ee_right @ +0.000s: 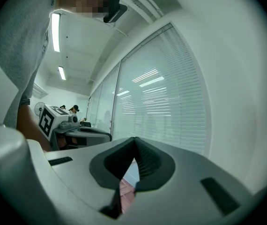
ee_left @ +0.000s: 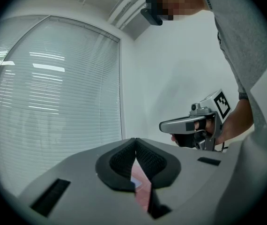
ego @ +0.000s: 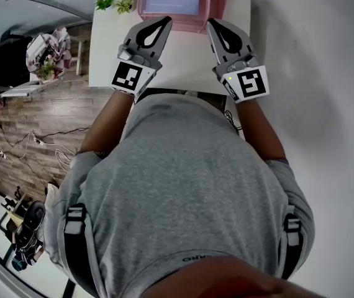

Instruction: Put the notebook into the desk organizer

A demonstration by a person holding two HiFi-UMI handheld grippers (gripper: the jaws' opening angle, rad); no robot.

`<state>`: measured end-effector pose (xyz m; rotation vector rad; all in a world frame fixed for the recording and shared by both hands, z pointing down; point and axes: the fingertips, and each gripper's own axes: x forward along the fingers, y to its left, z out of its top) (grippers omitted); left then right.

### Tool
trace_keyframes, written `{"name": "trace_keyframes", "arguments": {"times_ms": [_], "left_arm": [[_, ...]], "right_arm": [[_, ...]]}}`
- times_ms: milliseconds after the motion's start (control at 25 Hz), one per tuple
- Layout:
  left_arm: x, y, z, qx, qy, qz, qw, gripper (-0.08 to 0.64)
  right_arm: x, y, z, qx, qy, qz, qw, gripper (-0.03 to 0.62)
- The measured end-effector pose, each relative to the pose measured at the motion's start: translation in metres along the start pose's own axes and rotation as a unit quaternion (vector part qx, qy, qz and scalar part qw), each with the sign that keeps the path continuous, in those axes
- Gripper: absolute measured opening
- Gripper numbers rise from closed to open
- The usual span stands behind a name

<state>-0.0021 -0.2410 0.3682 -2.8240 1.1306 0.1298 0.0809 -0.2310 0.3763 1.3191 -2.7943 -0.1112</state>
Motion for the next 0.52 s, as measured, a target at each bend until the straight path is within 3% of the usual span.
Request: {"name": "trace_keyframes", "arguments": {"times_ms": [520], "left_arm": [[-0.0004, -0.001, 0.0037, -0.003, 0.002, -0.006, 1.0, 0.02]], "right_arm": [[0.0015, 0.0045, -0.0064, -0.01, 0.017, 0.012, 1.0, 0.005]]}}
